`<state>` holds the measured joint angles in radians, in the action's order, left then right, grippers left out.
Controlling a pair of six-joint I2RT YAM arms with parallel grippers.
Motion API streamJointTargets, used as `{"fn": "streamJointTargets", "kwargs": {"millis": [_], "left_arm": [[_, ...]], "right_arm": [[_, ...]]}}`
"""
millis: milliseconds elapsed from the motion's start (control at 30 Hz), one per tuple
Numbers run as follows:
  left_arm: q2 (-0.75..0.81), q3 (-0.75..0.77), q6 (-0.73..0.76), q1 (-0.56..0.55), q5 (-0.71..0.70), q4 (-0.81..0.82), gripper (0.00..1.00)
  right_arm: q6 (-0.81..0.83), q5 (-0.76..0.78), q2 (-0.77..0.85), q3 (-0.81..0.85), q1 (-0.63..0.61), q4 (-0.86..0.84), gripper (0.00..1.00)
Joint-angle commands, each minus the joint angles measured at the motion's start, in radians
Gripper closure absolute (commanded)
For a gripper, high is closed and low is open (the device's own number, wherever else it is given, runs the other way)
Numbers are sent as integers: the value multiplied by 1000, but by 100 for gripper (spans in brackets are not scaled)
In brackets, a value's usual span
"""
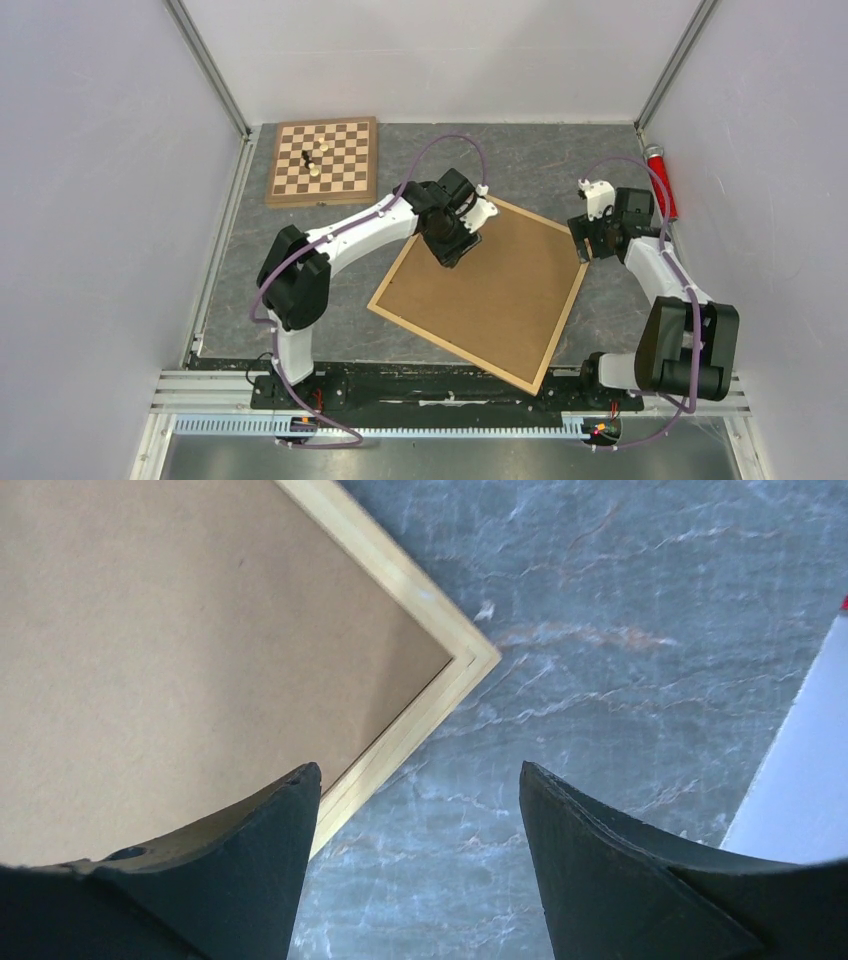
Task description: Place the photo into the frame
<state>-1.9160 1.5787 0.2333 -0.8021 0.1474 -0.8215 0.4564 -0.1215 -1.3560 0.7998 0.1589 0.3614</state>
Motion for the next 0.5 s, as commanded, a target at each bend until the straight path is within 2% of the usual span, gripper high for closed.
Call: {"fn": "streamJointTargets", "kwargs": {"millis": [0,100,200,333,467], "left_arm": [[58,32,-9,-37,-68,16,39],[100,-17,34,-37,-63,12,35],[198,-155,154,-40,21,20,28],[336,-317,329,-81,87,-38,25],[425,-432,394,-161,100,-68,21]], "right_arm": [[45,-102,55,-16,8,87,24],[149,-235,96,-40,8,151,25],[263,-351,152,-61,7,206,24],[309,-378,152,-60,7,227,23],[298,-411,128,-66,6,213,24]]}}
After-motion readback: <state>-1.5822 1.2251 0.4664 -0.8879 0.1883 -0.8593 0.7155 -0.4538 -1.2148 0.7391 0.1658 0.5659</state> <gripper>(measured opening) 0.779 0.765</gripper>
